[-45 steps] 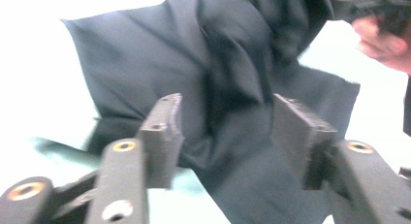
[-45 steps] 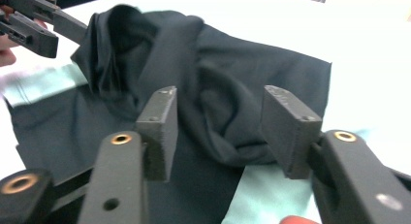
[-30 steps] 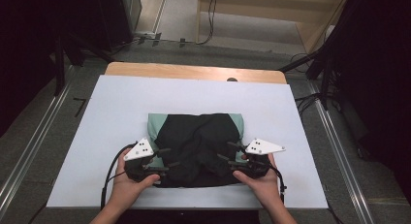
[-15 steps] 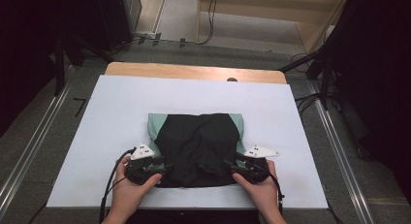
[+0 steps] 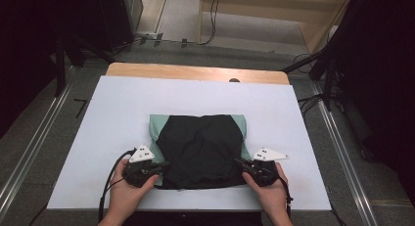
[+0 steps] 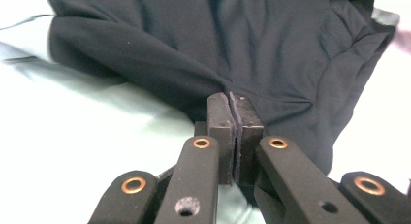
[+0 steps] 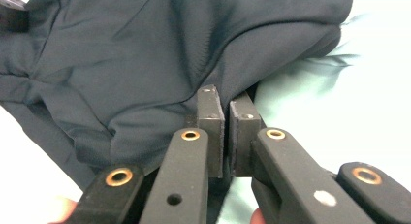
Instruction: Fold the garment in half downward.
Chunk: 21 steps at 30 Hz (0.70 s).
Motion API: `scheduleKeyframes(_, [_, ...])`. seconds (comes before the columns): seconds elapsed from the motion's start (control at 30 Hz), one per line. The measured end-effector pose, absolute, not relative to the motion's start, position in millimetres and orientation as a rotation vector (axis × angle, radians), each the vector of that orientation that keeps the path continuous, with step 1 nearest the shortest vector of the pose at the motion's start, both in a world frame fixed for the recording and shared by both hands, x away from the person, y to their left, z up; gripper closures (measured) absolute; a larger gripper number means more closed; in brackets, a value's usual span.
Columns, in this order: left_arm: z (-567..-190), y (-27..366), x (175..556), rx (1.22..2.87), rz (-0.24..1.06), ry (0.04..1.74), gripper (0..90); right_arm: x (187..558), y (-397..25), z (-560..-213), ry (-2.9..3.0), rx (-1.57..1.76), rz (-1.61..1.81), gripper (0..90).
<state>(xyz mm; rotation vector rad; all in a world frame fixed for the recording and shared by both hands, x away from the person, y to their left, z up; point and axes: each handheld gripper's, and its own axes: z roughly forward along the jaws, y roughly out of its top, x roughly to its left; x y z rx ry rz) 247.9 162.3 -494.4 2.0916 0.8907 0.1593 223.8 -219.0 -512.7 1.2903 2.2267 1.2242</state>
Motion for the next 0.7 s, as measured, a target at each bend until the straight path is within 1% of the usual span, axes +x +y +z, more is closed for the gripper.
scheduleKeyframes(0.17, [-490, 173, 248, 2.083, 0.126, 0.89, 89.0, 221, -225, -512, 2.266, 1.285, 1.253, 85.3])
scheduleKeyframes(0.3, [-497, 171, 248, 2.138, 0.144, 0.897, 88.9, 217, -228, -515, 2.281, 1.284, 1.235, 85.7])
scheduleKeyframes(0.33, [-501, 169, 249, 2.154, 0.131, 0.9, 88.8, 217, -228, -516, 2.284, 1.286, 1.228, 85.7])
scheduleKeyframes(0.4, [-505, 168, 250, 2.151, 0.096, 0.91, 88.8, 219, -229, -521, 2.309, 1.298, 1.199, 86.2])
scheduleKeyframes(0.6, [-493, 173, 247, 2.103, 0.085, 0.894, 88.8, 212, -231, -516, 2.284, 1.266, 1.251, 86.3])
scheduleKeyframes(0.7, [-499, 174, 249, 2.114, 0.072, 0.906, 88.8, 211, -233, -518, 2.29, 1.263, 1.249, 86.2])
